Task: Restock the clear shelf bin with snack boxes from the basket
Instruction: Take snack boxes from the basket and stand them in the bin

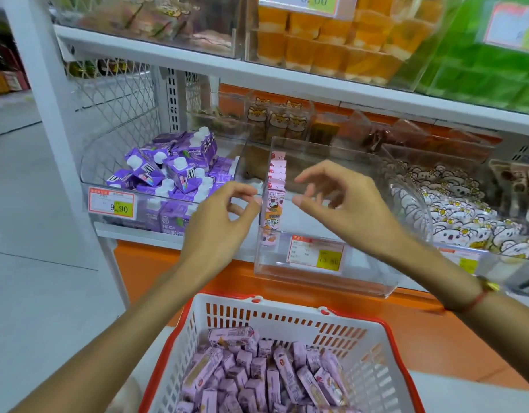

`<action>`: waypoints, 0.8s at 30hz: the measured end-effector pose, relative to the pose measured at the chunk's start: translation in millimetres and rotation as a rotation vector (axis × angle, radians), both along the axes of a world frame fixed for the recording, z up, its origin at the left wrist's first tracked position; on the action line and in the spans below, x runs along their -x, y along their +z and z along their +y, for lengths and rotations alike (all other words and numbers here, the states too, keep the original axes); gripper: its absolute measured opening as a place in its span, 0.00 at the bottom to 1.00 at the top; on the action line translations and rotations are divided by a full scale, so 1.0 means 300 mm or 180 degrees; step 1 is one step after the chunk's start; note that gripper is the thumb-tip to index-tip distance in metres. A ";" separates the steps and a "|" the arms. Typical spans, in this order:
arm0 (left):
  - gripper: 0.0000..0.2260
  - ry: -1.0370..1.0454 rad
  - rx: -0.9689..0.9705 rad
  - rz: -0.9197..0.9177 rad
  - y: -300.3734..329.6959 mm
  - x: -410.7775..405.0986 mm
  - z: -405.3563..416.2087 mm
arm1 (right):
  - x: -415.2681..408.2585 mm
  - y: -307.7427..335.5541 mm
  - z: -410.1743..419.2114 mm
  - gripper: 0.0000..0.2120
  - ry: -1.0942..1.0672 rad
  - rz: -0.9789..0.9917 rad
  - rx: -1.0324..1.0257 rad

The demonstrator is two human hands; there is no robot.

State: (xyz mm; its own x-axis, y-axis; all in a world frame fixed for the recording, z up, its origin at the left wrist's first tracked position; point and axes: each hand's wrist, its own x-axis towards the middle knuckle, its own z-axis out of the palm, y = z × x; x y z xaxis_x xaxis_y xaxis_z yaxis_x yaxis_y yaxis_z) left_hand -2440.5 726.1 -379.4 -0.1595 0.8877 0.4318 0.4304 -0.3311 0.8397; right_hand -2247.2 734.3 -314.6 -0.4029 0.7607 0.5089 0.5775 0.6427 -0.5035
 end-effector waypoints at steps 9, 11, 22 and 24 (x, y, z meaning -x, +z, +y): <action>0.05 -0.0525 0.1220 0.1687 -0.476 -0.002 -0.134 | -0.122 -0.579 -0.202 0.11 0.0432 -0.2784 0.1883; 0.09 -0.1009 0.2319 0.1672 -0.630 -0.003 -0.167 | -0.130 -0.755 -0.185 0.15 0.0163 -0.2869 0.2539; 0.23 -0.2225 0.1845 0.3597 -0.892 -0.032 -0.288 | -0.058 -1.258 -0.219 0.26 -0.1660 -0.1078 0.2806; 0.22 -0.2255 0.1550 0.3890 -0.899 -0.054 -0.284 | -0.073 -1.249 -0.200 0.14 -0.1806 -0.0485 0.2779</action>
State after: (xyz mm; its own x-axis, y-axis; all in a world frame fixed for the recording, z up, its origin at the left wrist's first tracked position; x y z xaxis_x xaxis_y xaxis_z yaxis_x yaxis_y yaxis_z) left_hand -2424.3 640.7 -649.2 0.5872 0.7167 -0.3763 0.8047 -0.5673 0.1751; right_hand -2225.3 674.5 -689.5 0.1136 0.9361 -0.3330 0.7764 -0.2928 -0.5581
